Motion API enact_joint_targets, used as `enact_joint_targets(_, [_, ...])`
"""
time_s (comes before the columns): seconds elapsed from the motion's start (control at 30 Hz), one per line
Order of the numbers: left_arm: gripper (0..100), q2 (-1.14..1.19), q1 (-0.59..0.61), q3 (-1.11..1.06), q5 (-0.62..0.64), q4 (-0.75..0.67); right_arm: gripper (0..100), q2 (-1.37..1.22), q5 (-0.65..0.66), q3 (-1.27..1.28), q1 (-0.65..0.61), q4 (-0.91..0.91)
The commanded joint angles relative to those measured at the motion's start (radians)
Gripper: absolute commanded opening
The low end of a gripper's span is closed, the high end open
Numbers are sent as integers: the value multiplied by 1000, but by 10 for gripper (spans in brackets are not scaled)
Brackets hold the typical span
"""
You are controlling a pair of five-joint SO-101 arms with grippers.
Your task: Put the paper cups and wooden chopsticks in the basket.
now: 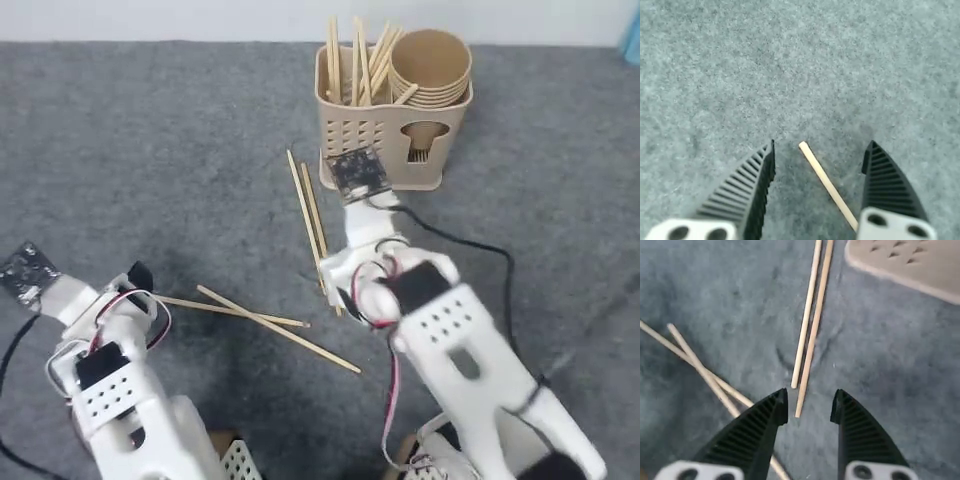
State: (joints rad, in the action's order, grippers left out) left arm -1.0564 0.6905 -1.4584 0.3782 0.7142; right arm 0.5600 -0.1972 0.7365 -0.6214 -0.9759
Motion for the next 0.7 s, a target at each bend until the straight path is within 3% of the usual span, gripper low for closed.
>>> enact_joint_targets(0.0, [274,0,-2,36,2,-2,154,-110,14,-3,-5,143])
enact_joint_targets(0.33, [275,408,49,251,0,-34,154,-484,25,-26,-2,510])
enact_joint_targets(0.5, [275,488,55,295,0,-34,154,-615,124,-153,4,535])
enact_joint_targets(0.67, [275,471,55,289,0,-34,154,-756,132,-310,51,535])
